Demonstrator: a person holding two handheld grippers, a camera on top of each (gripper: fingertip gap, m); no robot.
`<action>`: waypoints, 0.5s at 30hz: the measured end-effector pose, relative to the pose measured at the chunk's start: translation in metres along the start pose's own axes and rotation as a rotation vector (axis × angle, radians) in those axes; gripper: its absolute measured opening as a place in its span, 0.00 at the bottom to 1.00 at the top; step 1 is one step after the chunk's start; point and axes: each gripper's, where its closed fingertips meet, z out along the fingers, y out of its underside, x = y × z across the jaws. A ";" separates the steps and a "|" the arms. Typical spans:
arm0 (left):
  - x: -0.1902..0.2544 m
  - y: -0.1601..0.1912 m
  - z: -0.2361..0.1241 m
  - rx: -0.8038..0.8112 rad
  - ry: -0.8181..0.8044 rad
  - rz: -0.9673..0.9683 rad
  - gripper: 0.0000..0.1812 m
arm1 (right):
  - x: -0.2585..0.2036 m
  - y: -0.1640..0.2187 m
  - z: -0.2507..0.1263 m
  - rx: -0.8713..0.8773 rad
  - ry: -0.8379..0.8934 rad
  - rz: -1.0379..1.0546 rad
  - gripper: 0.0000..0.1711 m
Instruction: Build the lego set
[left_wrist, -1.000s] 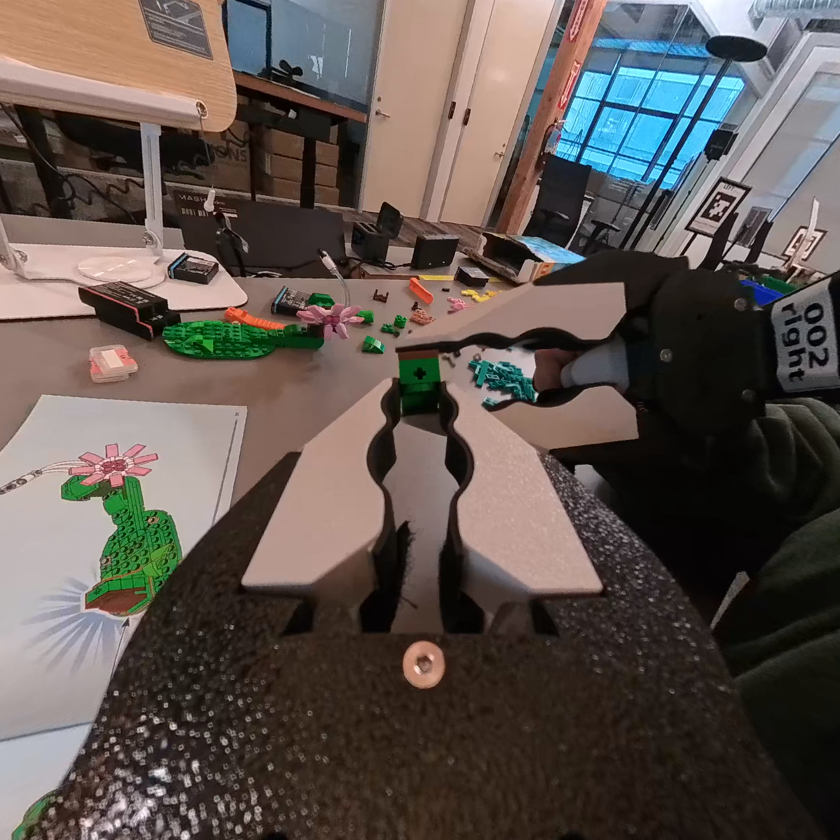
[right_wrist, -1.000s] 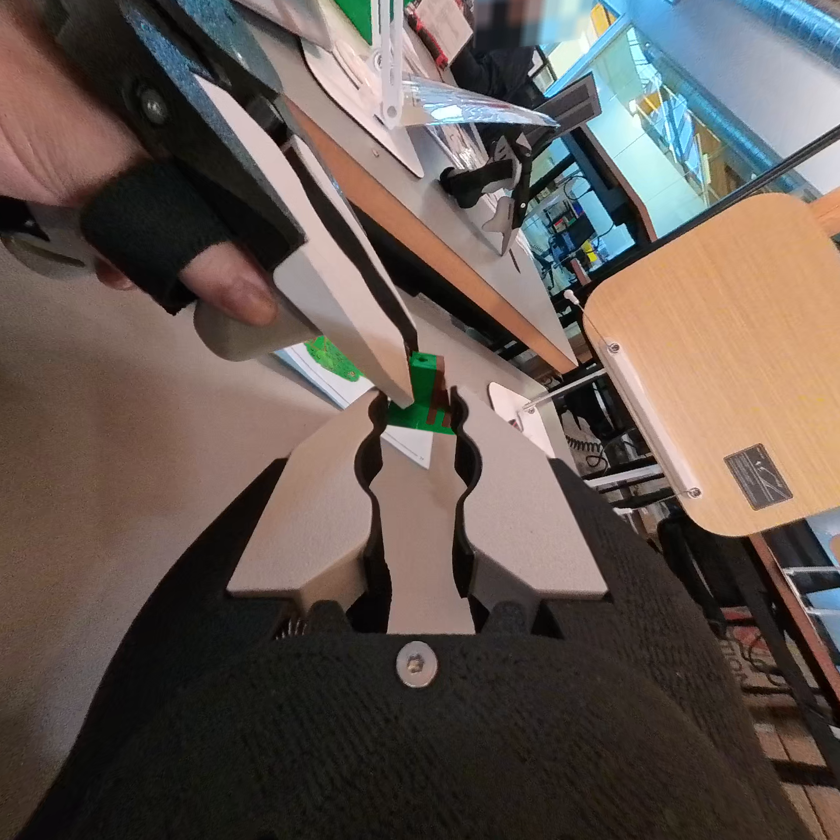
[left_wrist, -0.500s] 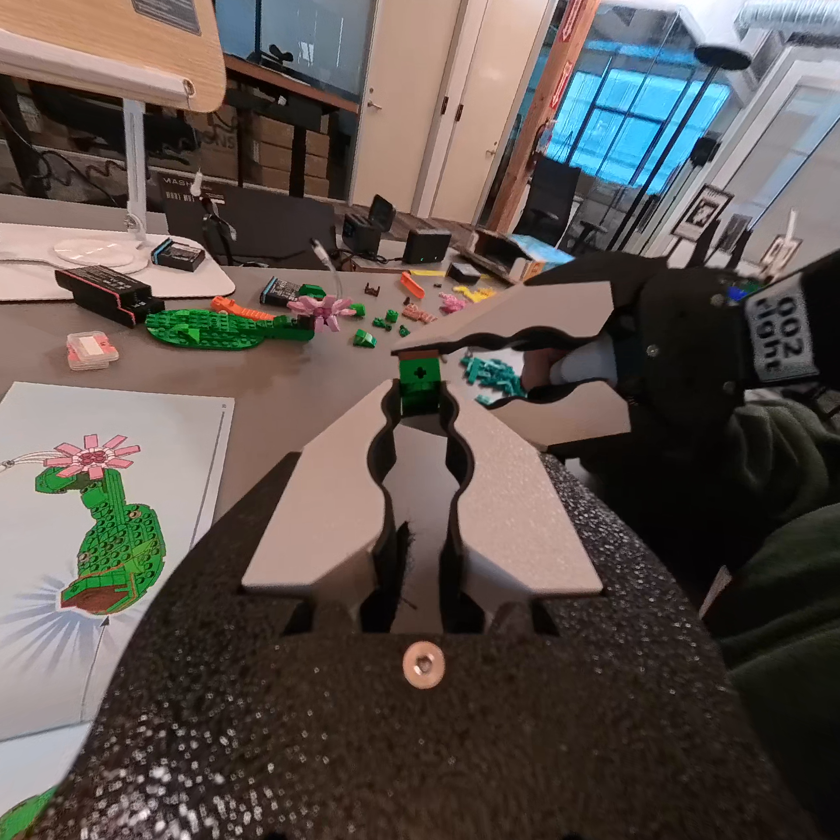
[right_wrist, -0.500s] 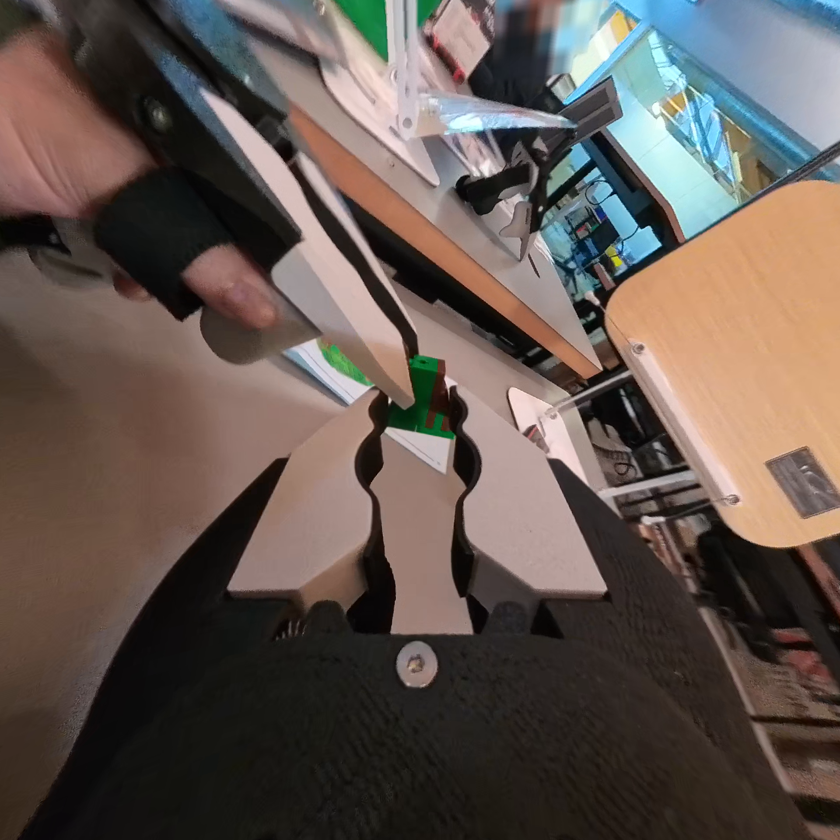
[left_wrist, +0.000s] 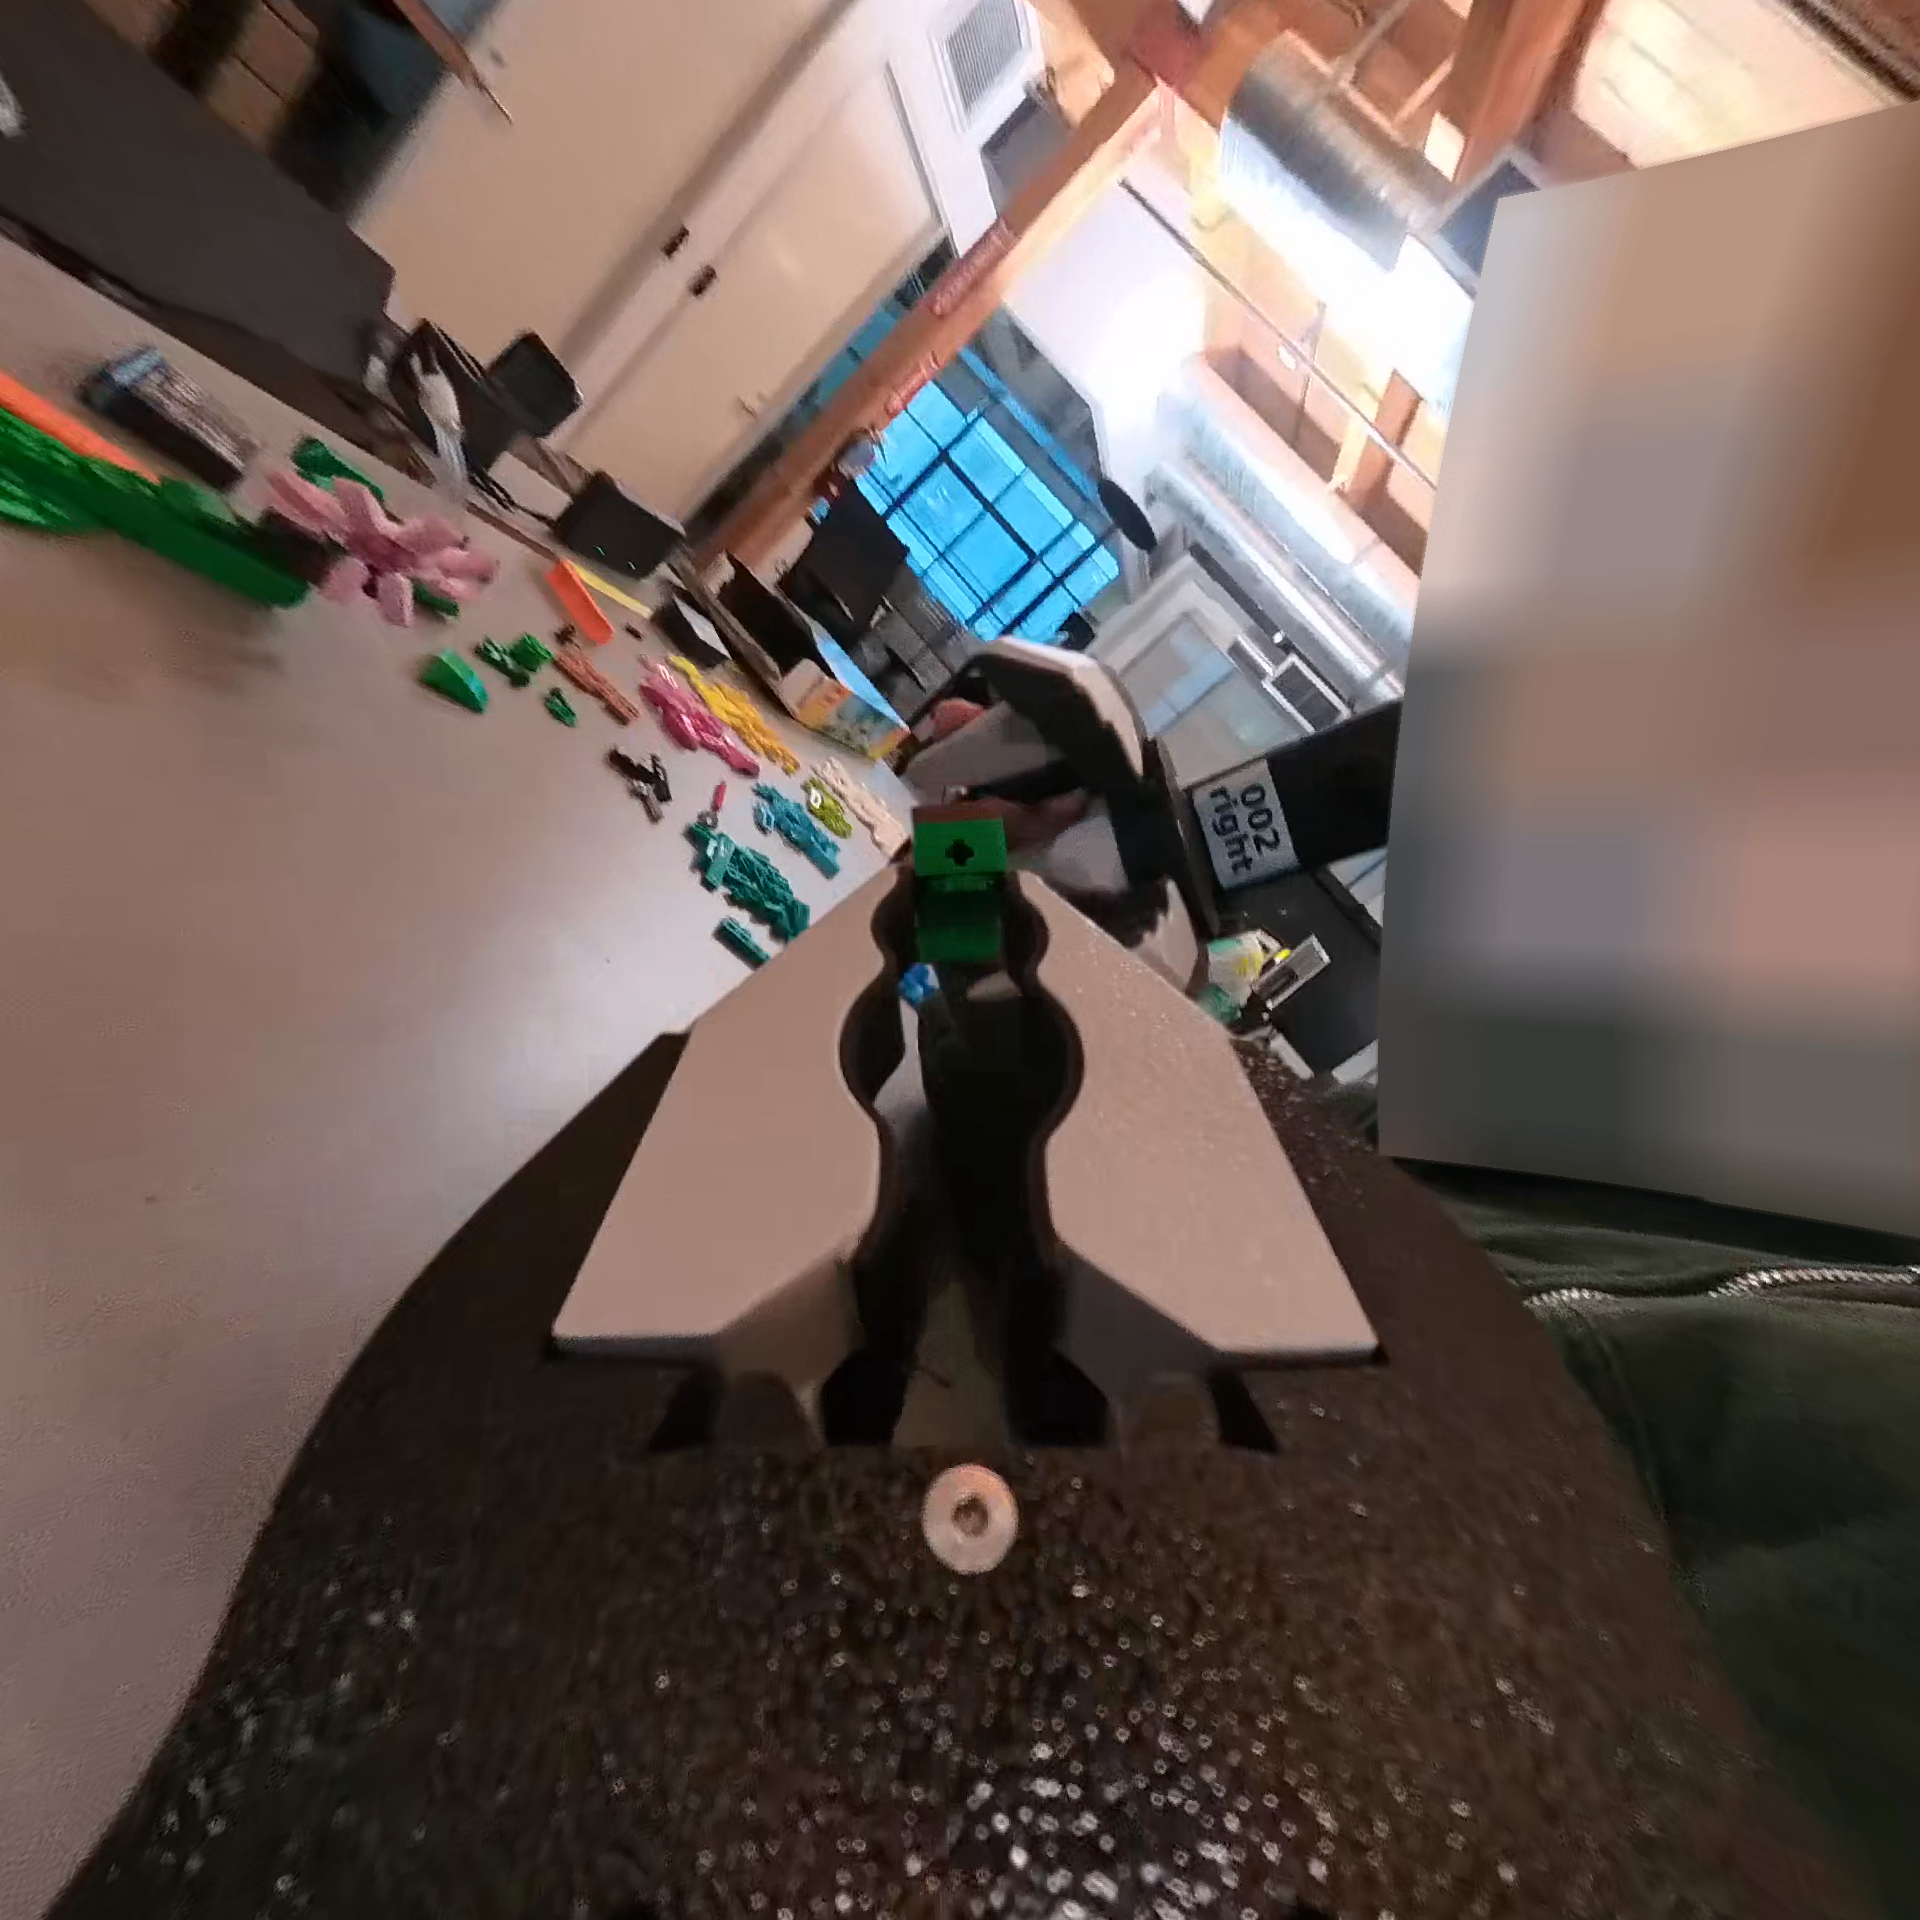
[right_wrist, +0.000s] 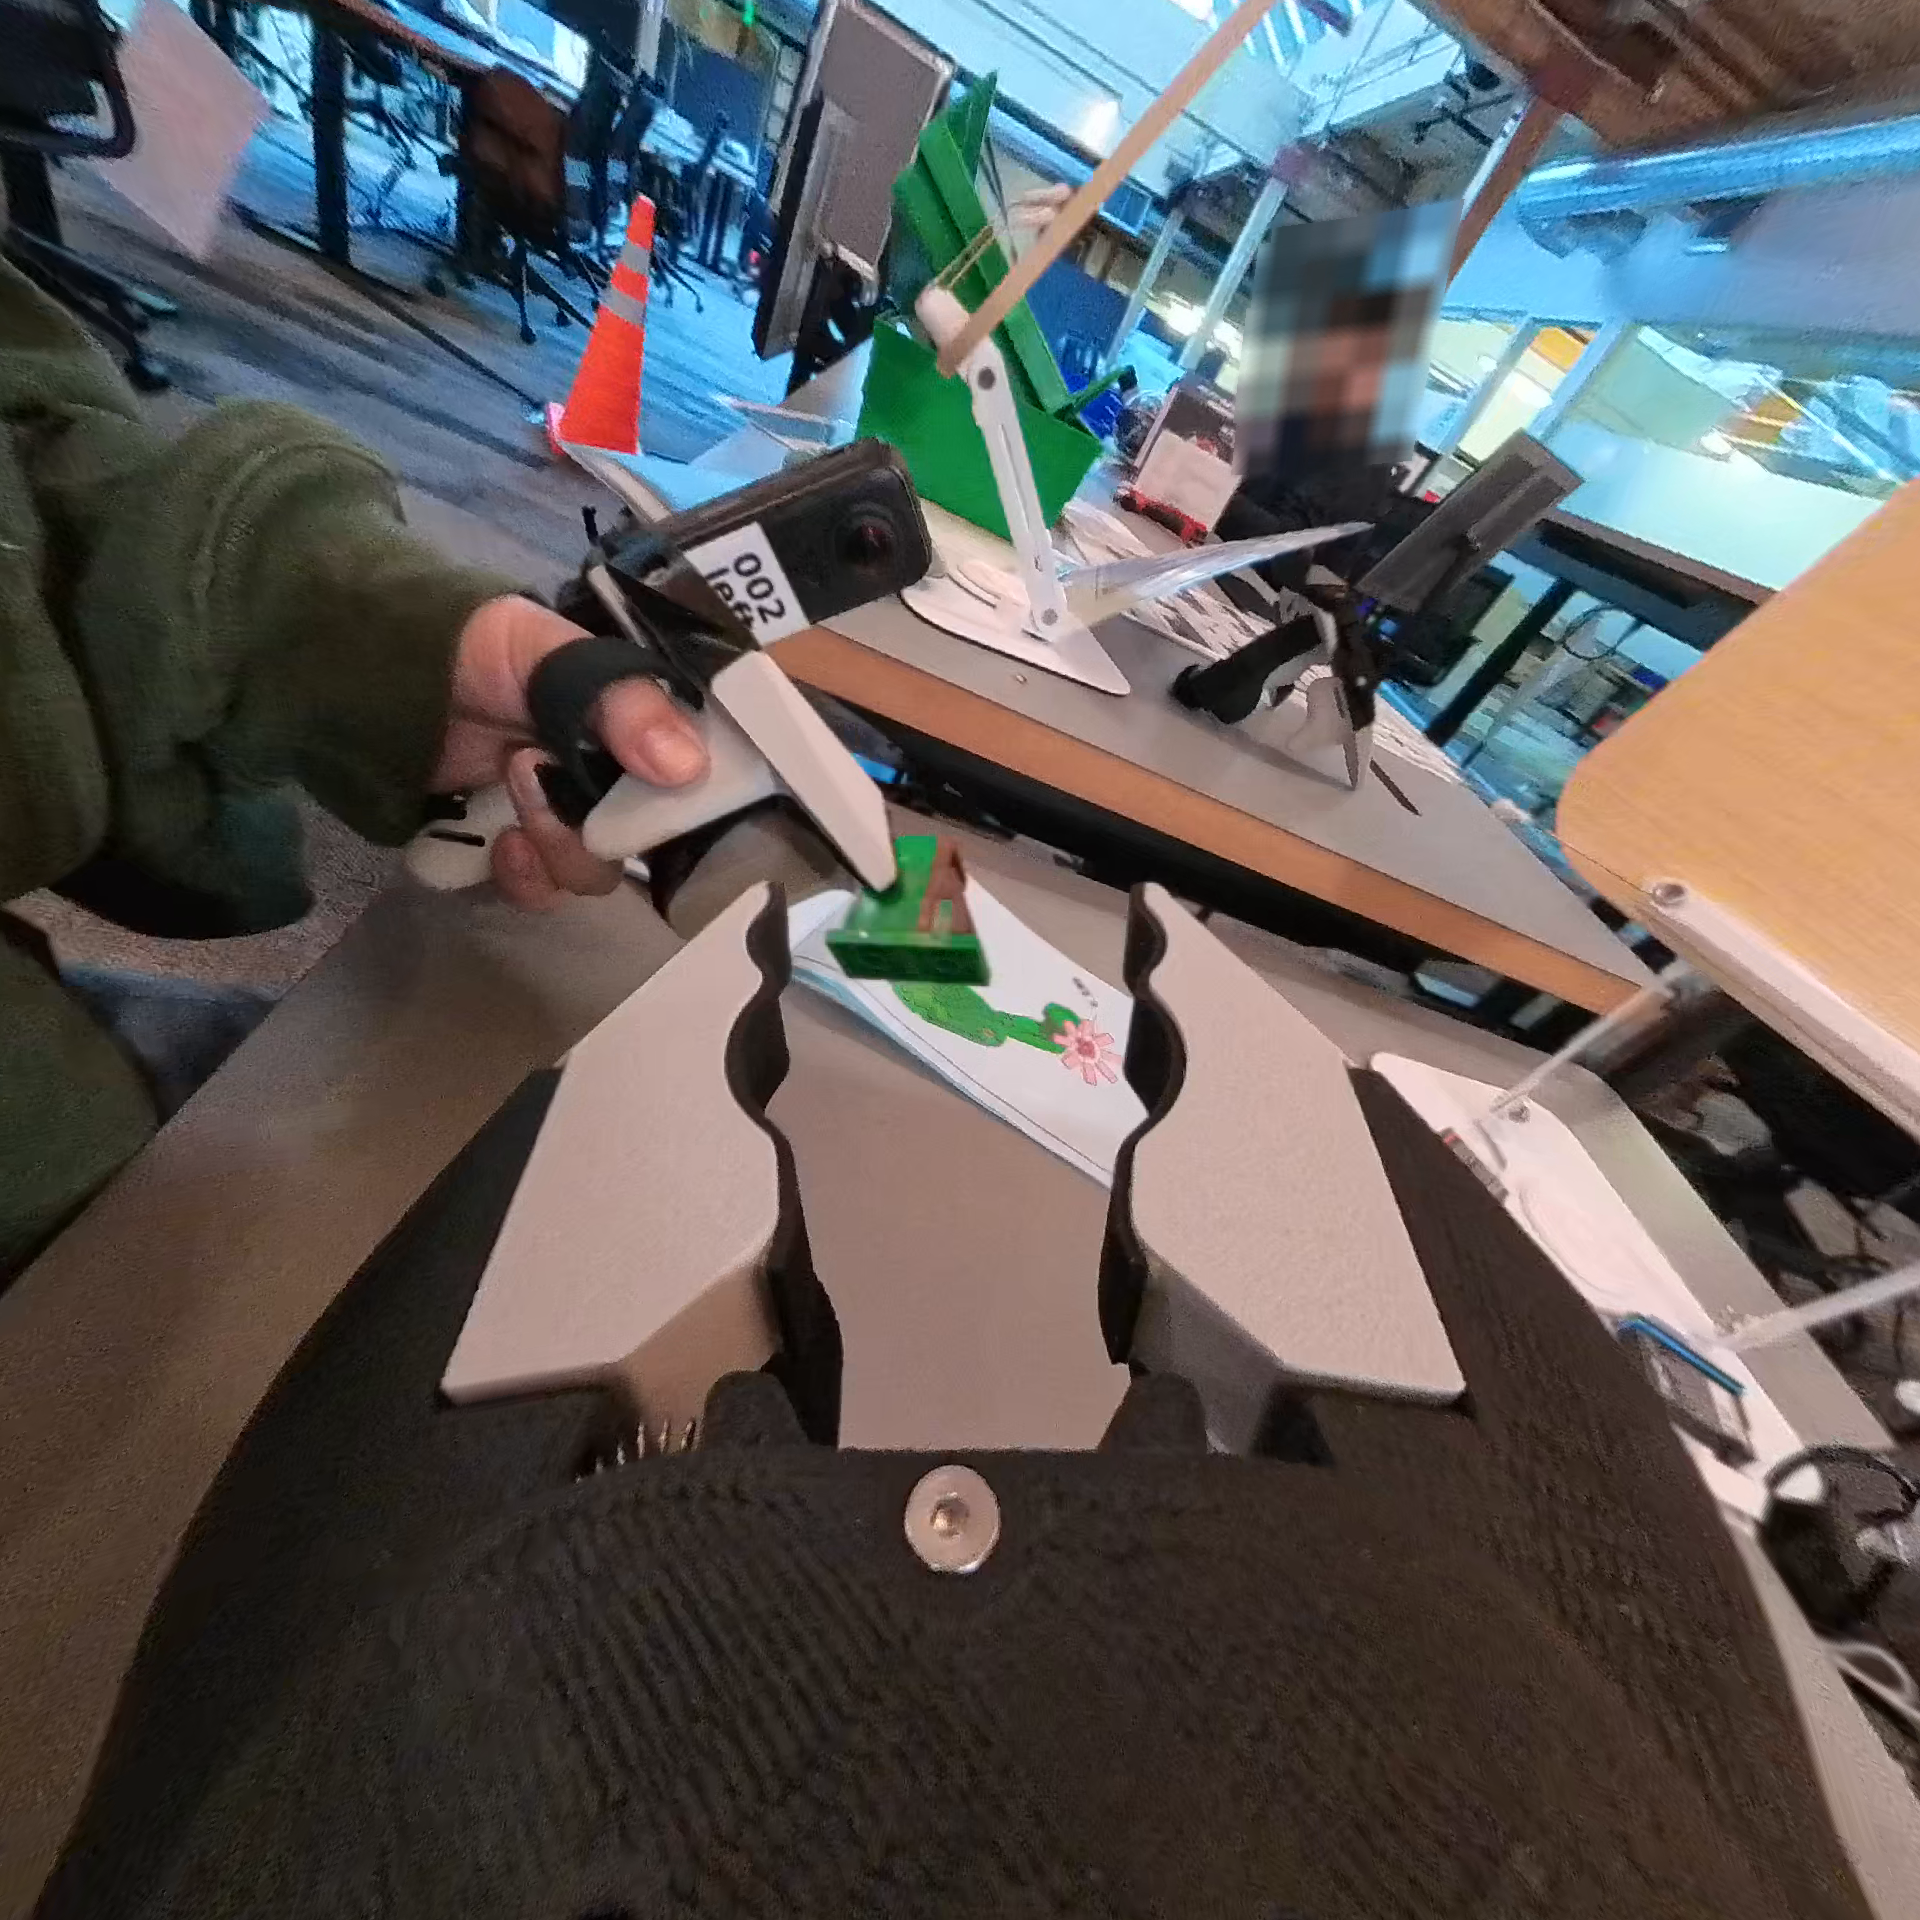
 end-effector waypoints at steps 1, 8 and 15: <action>0.001 0.002 0.001 -0.021 0.001 0.005 0.08 | 0.005 0.001 -0.007 0.003 0.009 0.014 0.37; -0.003 0.034 0.011 -0.308 -0.093 0.258 0.07 | -0.019 0.020 -0.031 0.061 -0.271 0.395 0.25; -0.001 0.063 0.014 -0.538 -0.108 0.554 0.08 | -0.052 0.035 -0.030 -0.041 -0.463 0.458 0.18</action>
